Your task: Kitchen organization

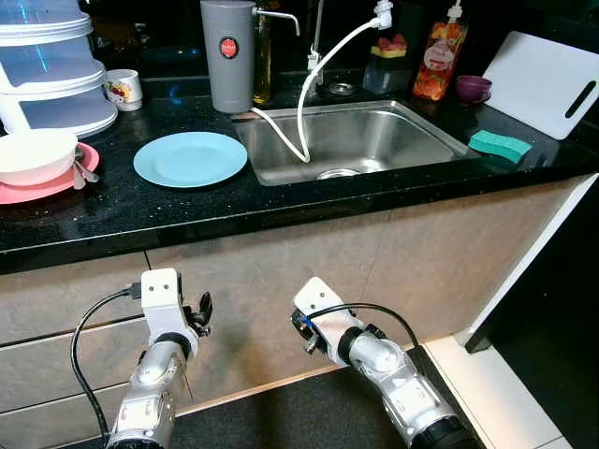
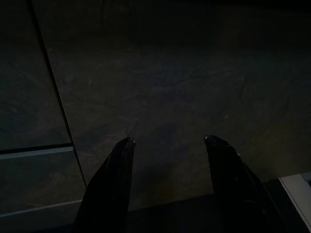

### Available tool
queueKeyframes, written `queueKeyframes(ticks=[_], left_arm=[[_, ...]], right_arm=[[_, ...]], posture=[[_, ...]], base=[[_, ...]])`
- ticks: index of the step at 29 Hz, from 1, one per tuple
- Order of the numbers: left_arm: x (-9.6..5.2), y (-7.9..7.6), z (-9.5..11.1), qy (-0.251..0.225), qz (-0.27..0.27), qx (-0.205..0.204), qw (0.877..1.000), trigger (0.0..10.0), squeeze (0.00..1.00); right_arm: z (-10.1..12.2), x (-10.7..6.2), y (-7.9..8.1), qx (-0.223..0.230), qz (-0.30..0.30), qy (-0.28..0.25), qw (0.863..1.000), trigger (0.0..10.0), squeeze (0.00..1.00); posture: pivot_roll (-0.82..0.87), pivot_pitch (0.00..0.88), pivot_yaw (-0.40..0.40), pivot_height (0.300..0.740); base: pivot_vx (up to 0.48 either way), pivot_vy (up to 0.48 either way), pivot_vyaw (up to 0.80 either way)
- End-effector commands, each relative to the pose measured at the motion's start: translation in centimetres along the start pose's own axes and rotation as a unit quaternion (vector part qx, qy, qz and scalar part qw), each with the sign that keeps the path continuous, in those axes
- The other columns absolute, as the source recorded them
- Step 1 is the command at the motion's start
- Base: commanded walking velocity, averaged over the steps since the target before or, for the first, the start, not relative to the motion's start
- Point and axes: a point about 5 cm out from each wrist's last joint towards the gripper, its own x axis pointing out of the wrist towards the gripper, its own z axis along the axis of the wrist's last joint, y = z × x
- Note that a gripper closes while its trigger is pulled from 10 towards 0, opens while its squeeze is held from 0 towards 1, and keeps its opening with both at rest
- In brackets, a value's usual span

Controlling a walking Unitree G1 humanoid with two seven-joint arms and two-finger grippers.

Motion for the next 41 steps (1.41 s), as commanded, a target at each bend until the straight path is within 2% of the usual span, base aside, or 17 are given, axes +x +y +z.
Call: queueKeyframes(ticks=[1,41], left_arm=[[-0.06,-0.08,-0.35,0.007,-0.002,-0.001,1.000,10.0,0.00],[-0.22,-0.01,-0.50,0.010,0.000,-0.003,1.000,10.0,0.00]], right_arm=[[-0.28,-0.12,0.02,0.005,0.000,0.003,1.000,10.0,0.00],[-0.24,-0.27,0.06,0.005,0.000,0.001,1.000,10.0,0.00]], posture=[[-0.10,0.061,-0.007,0.740],[-0.10,0.076,-0.006,0.740]], base=[[0.000,0.000,0.00],[0.000,0.000,0.00]])
